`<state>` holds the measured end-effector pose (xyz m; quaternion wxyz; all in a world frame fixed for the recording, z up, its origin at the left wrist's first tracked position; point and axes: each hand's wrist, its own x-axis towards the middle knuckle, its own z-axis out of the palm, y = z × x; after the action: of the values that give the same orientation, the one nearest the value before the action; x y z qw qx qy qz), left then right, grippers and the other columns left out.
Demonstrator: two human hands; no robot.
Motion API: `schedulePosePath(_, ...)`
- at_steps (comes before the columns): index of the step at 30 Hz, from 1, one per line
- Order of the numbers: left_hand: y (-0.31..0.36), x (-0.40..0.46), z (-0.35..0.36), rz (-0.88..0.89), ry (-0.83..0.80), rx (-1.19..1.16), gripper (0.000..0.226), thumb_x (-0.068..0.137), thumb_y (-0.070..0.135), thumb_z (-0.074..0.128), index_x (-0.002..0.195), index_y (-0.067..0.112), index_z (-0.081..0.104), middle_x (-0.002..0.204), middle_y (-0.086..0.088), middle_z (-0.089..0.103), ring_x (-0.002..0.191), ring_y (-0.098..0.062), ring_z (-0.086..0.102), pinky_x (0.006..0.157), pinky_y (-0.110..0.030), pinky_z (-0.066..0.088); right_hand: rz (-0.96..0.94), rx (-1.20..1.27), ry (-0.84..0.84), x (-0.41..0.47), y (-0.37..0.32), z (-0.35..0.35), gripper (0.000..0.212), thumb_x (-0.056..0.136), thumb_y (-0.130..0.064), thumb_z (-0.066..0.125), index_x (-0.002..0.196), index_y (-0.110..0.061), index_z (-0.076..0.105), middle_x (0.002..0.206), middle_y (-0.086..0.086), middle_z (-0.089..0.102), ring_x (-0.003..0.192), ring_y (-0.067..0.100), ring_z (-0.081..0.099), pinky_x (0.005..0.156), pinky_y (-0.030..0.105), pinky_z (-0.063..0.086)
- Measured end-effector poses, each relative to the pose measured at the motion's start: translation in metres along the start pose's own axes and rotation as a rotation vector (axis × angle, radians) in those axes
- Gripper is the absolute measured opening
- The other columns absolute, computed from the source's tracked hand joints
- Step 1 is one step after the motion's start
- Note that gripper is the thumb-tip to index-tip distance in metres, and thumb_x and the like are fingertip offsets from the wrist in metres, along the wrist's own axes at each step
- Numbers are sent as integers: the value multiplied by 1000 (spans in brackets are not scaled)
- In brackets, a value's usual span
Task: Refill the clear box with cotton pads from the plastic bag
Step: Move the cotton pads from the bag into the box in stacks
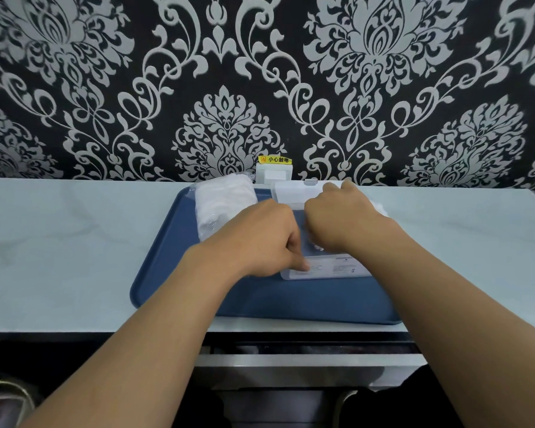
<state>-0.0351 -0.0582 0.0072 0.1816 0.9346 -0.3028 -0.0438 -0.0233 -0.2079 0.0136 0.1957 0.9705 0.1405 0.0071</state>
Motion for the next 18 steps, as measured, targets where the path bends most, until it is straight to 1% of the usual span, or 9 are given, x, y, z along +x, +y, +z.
schedulePosePath(2,0,-3,-4,16,7,-34,19,76,47,81,78,28,81,63,13,67,66,-5,57,65,-30,47,-7,108,61,-1,0,-2,14,92,-31,52,83,-20,55,97,5,66,102,25,49,87,38,35)
schedulePosePath(4,-4,-9,-14,42,39,-106,25,69,52,84,80,30,78,63,14,63,67,-4,56,64,-27,44,-20,317,201,-4,2,-7,19,88,-33,54,90,-27,73,86,0,66,97,23,53,86,37,40)
schedulePosePath(6,-16,-20,-27,79,123,-145,25,63,45,85,80,32,71,79,15,65,80,-3,58,71,-25,44,3,588,412,-12,-4,-16,19,83,-30,58,84,-29,77,69,-11,62,77,12,57,72,30,44)
schedulePosePath(8,-30,-34,-38,62,203,-141,30,60,32,82,81,33,62,89,15,59,87,-4,55,74,-24,42,29,861,510,-24,-15,-26,14,78,-21,63,72,-24,76,55,-16,58,56,6,54,60,21,42)
schedulePosePath(11,-51,-51,-40,-89,157,-22,55,50,37,84,92,34,50,97,14,50,92,-13,49,75,-31,44,-61,1007,369,-39,-36,-33,14,75,-12,64,66,-17,74,53,-8,63,51,7,57,58,13,41)
schedulePosePath(13,-60,-54,-35,-221,166,34,60,52,37,88,95,31,46,95,12,48,90,-16,51,72,-34,44,-186,1014,225,-44,-51,-32,17,78,-8,62,74,-14,78,55,-6,66,53,8,59,57,10,42)
schedulePosePath(14,-63,-53,-32,-270,231,46,54,59,33,87,95,29,46,94,11,49,89,-19,53,71,-34,45,-251,968,196,-44,-58,-30,20,80,-7,60,79,-13,79,59,-6,67,58,12,61,59,13,45)
schedulePosePath(16,-65,-53,-32,-342,406,59,32,71,24,77,93,26,53,90,8,56,85,-21,59,71,-35,47,-330,827,181,-39,-73,-25,22,83,-6,51,82,-12,73,66,0,66,64,22,57,63,32,48)
schedulePosePath(18,-66,-54,-33,-381,527,-2,11,77,17,68,82,25,61,80,8,64,77,-17,64,70,-33,53,-296,760,156,-31,-84,-18,18,86,-1,46,78,-14,55,68,-1,51,63,21,47,57,34,37)
